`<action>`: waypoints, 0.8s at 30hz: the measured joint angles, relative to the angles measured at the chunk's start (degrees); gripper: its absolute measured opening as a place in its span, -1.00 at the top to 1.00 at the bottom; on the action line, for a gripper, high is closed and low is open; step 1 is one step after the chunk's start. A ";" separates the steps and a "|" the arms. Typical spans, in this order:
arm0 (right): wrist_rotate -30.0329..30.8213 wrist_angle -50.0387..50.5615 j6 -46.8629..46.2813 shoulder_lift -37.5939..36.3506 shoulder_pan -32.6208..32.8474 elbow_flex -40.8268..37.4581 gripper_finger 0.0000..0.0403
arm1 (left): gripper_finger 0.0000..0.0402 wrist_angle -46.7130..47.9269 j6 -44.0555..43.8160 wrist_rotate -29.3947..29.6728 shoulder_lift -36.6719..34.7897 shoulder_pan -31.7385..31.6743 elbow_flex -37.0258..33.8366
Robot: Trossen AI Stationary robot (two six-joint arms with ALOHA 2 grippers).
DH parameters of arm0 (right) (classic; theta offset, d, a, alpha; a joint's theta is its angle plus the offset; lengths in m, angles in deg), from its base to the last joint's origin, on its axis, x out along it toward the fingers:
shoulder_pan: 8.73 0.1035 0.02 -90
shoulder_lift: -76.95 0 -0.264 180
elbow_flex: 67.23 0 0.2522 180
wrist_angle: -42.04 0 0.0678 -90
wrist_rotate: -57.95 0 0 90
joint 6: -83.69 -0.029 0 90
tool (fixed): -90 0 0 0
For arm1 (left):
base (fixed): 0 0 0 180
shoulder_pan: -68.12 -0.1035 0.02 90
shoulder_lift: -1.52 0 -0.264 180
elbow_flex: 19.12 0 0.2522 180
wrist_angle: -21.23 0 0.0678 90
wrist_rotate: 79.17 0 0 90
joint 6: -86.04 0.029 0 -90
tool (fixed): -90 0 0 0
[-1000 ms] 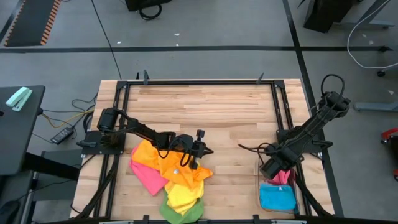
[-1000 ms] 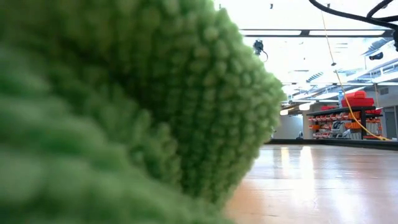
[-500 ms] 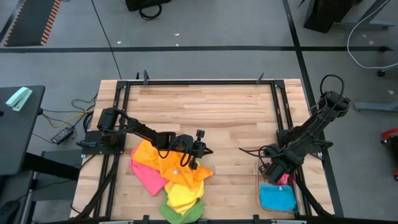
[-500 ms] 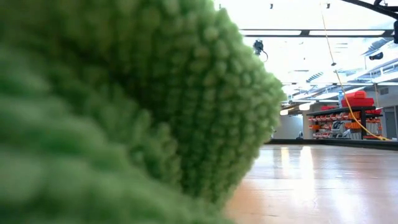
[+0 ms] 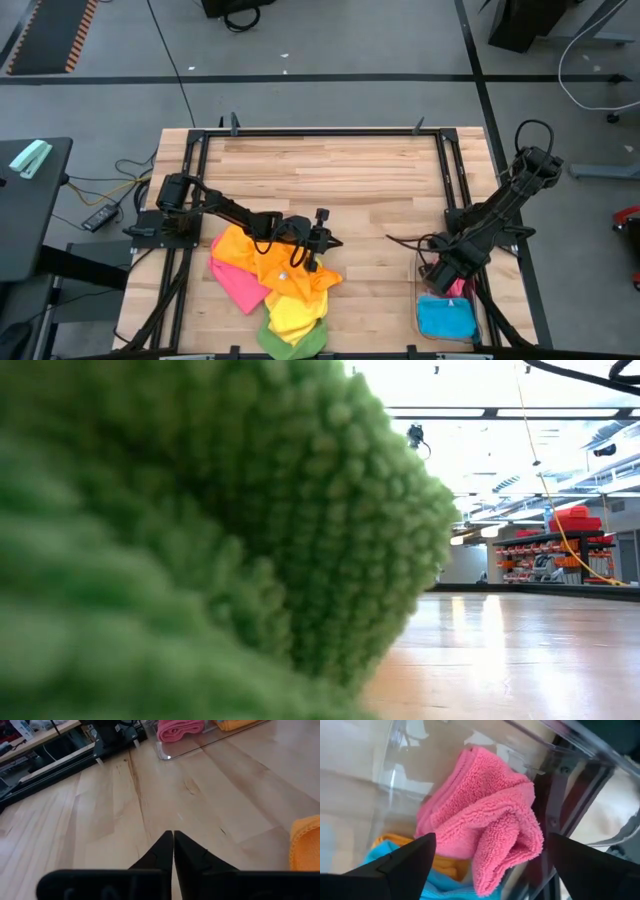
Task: Fold microfiber towels
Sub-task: Adjust the folded pink towel in the transparent bin
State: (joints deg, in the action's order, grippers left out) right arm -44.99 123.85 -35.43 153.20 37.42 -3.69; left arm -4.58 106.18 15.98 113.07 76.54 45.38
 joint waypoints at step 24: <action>-2.91 -3.39 -3.69 7.14 -0.04 -1.44 -0.96 | 0.86 0.09 -0.02 0.02 0.02 0.11 0.00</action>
State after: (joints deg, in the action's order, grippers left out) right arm -47.90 120.46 -39.12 160.34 37.38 -5.14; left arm -4.49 106.16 16.00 113.09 76.66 45.38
